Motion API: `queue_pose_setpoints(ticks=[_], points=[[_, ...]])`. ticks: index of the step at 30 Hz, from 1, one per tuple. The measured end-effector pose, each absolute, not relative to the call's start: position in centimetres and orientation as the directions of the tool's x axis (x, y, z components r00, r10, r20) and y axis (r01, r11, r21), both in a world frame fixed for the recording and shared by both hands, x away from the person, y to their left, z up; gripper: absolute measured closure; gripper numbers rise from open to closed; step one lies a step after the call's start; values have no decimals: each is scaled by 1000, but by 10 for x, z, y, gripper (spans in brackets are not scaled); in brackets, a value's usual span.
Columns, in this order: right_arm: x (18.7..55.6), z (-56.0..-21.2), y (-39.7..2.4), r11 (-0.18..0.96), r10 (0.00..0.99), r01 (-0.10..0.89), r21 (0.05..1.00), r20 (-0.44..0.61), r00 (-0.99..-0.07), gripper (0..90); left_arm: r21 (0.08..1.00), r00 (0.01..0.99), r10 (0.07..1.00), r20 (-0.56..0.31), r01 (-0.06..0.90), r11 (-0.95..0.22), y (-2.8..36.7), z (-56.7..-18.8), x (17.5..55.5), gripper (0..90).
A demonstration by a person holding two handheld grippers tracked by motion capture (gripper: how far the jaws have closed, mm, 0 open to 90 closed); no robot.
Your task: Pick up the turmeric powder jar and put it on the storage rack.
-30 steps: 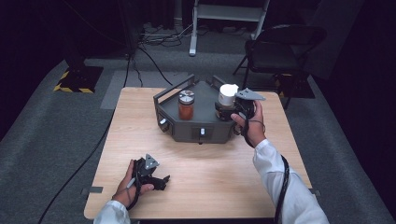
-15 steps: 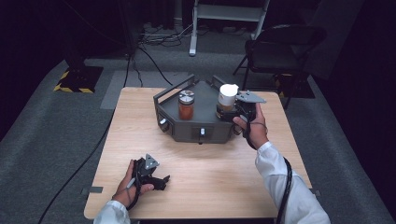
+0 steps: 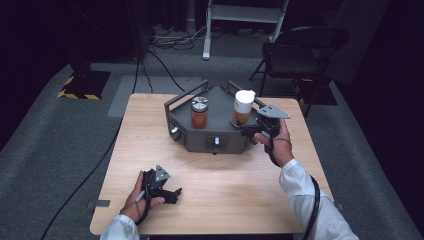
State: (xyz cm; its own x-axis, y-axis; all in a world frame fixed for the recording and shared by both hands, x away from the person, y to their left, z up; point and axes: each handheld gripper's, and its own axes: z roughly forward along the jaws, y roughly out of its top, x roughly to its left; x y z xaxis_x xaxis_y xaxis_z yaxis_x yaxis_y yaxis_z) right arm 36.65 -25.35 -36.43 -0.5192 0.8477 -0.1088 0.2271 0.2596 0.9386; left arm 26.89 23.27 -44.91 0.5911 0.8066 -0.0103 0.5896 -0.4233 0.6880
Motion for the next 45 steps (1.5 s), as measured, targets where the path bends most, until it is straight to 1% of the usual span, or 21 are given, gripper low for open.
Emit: queue_pose_setpoints(ticks=[7,15,23,29,36,45], points=[[354,-368,-260,273,837,202,940,-129,-532,15,688,591,807,-10,590,-423,233,-449,269,0],[337,-374,-263,330,807,157,931,-192,-558,13,688,591,807,-10,590,-423,233,-449,269,0],[322,-383,-261,408,777,110,907,-281,-563,13,688,591,807,-10,590,-423,233,-449,269,0],[312,-391,-262,439,757,98,893,-309,-576,13,688,591,807,-10,590,-423,233,-449,269,0],[304,-401,-267,449,744,112,886,-301,-597,13,688,591,806,-10,590,-423,233,-449,269,0],[295,-414,-269,494,723,110,863,-336,-604,13,688,591,807,-10,590,-423,233,-449,269,0]])
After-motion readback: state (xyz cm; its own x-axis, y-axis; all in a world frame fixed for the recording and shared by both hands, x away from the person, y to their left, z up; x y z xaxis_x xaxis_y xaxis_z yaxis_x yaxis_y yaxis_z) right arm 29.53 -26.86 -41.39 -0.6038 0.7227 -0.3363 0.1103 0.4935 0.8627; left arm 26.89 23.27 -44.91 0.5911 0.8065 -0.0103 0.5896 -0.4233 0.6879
